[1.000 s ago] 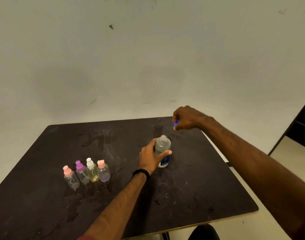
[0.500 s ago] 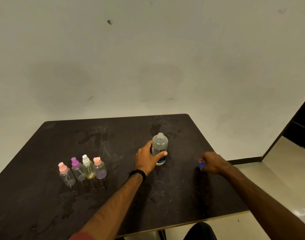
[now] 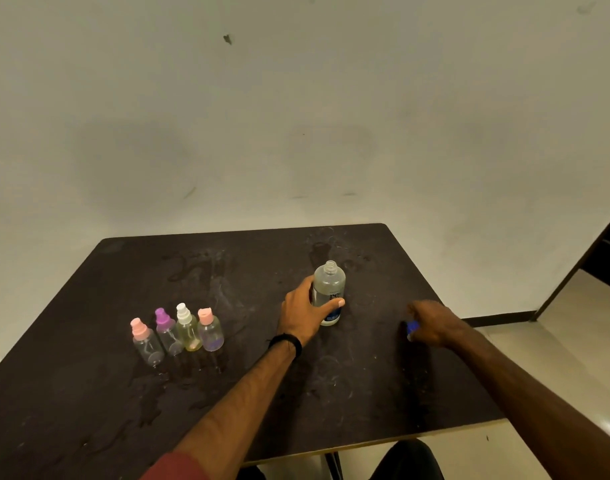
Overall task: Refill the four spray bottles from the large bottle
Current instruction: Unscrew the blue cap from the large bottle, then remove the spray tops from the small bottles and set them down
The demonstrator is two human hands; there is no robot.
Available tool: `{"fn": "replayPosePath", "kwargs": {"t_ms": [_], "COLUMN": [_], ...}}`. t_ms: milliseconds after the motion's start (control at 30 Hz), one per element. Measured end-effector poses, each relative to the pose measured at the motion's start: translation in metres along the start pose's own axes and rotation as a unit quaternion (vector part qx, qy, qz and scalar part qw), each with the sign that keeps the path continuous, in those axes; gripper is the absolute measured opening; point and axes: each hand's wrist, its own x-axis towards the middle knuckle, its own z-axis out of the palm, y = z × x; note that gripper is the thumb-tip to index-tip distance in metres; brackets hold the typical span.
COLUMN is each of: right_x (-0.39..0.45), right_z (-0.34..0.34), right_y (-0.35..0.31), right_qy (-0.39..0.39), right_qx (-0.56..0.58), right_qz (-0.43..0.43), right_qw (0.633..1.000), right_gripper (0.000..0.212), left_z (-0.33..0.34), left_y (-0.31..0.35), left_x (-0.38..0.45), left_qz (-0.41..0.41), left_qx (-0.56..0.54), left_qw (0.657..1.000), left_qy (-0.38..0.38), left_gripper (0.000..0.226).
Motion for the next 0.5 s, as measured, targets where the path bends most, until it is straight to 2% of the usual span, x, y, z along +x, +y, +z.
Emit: {"fn": "replayPosePath", "kwargs": {"t_ms": [67,133,200,267,333,433,500], "right_x": [-0.009,-0.022,-0.036,-0.049,-0.058,-0.067,-0.070], "right_z": [-0.003,-0.011,-0.025,-0.048,-0.076,-0.104,-0.108], "right_y": [-0.002,-0.004,-0.007,-0.022,-0.055,-0.125,-0.178], "right_qy": [0.029,0.105,0.225,0.350,0.426,0.442,0.361], "right_qx": [-0.014,-0.018,0.028,0.097,0.145,0.191,0.200], "right_qz": [0.001,0.016,0.006,-0.030,-0.094,-0.215,-0.306], "right_qw": [0.999,0.994,0.974,0.931,0.888,0.850,0.858], "right_gripper": [0.078,0.086,0.068,0.047,0.035,0.026,0.022], "left_z": [-0.002,-0.003,-0.004,-0.009,-0.023,-0.052,-0.069], "left_y": [0.001,0.003,0.008,0.008,0.004,-0.010,-0.024], "left_x": [-0.001,-0.005,-0.012,-0.023,-0.038,-0.068,-0.086], "left_qz": [-0.002,-0.003,-0.013,-0.030,-0.029,-0.043,-0.056], "left_qx": [-0.003,-0.006,-0.005,-0.013,-0.023,-0.051,-0.071], "left_qw": [1.000,1.000,1.000,0.999,0.998,0.991,0.982], "left_qy": [-0.002,-0.005,-0.001,0.013,0.047,0.118,0.164], "left_gripper": [0.075,0.080,0.091,0.100,0.089,0.066,0.058]}}
